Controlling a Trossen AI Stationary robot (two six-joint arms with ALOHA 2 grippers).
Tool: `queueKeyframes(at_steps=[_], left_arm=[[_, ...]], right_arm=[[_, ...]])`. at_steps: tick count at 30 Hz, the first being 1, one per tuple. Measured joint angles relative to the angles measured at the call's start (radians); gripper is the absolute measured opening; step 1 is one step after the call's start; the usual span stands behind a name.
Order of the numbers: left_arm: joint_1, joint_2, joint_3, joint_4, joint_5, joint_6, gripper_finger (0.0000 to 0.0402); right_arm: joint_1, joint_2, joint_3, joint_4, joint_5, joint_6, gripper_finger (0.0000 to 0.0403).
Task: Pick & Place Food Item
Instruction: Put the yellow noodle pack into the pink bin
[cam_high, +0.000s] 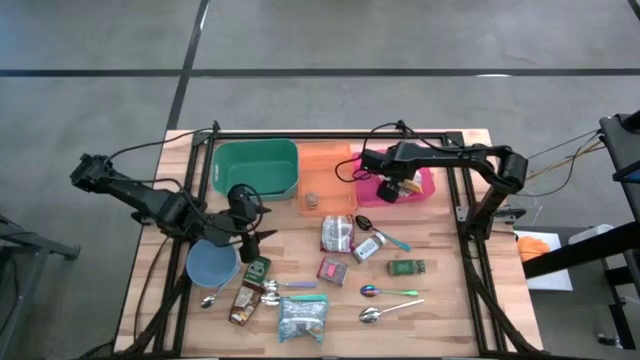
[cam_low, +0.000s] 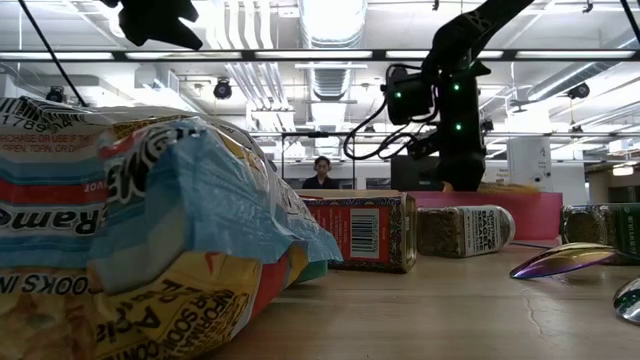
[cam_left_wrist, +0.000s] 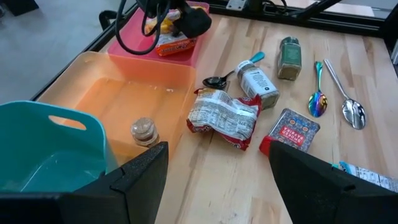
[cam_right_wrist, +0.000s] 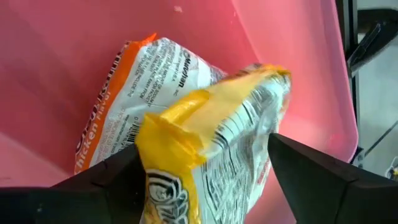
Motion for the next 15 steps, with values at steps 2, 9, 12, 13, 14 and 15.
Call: queueKeyframes(at_steps=[2, 9, 12, 13, 14, 15], left_arm=[[0.0, 0.0, 0.0, -0.004, 0.0, 0.0, 0.0279], [0.0, 0.001, 0.0, -0.003, 0.0, 0.0, 0.0279], [0.0, 0.001, 0.0, -0.005, 0.001, 0.0, 0.0279], [0.0, 0.001, 0.0, -0.008, 0.003, 0.0, 0.0279], [0.0, 0.001, 0.0, -0.012, 0.003, 0.0, 0.0279], [0.0, 0.001, 0.0, -0.014, 0.007, 0.0, 0.0279]], right_arm=[[0.0, -0.004, 0.004, -0.007, 0.0, 0.003, 0.0306], [0.012, -0.069, 0.015, -0.011, 0.0, 0.035, 0.0306], [0.025, -0.121, 0.015, -0.014, 0.0, 0.058, 0.0306], [0.033, -0.14, 0.015, -0.015, -0.001, 0.068, 0.0306], [0.041, -0.159, 0.014, -0.018, -0.005, 0.078, 0.0306], [0.051, -0.18, 0.014, -0.023, -0.021, 0.085, 0.0306]])
